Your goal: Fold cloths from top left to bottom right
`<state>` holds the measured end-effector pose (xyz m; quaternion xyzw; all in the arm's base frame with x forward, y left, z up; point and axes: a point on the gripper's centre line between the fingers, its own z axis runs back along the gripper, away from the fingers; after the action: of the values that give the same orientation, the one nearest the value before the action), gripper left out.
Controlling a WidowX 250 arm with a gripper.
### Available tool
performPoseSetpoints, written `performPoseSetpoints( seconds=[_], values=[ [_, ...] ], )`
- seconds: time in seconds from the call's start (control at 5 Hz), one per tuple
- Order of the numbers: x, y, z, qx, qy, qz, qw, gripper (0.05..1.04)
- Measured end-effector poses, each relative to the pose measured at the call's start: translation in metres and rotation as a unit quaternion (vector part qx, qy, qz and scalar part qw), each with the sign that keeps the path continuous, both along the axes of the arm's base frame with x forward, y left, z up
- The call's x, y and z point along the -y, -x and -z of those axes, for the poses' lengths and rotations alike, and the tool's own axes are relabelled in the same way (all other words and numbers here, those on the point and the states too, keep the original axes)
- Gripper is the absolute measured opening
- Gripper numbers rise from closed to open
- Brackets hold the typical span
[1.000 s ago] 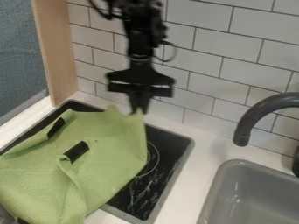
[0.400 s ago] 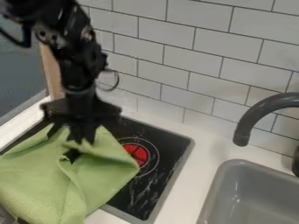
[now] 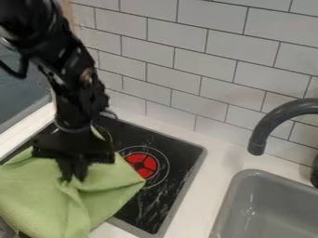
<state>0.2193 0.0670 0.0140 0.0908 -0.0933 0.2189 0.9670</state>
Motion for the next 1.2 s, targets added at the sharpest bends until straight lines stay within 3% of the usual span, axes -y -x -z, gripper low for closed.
performPoseSetpoints(
  seconds=[0.2,0.6,0.8,1.0,1.2],
  values=[
    [0.001,0.002,0.001,-0.008,0.005,-0.003,1.0,0.376],
    [0.002,-0.003,-0.004,-0.017,0.025,0.006,0.9995,0.963],
    [0.002,-0.004,-0.015,-0.014,0.036,0.01,0.9992,1.014],
    [-0.002,-0.005,-0.038,0.004,0.027,0.013,0.9995,1.003],
    [-0.007,-0.005,-0.061,0.0,0.013,0.038,0.9992,0.997]
  ],
)
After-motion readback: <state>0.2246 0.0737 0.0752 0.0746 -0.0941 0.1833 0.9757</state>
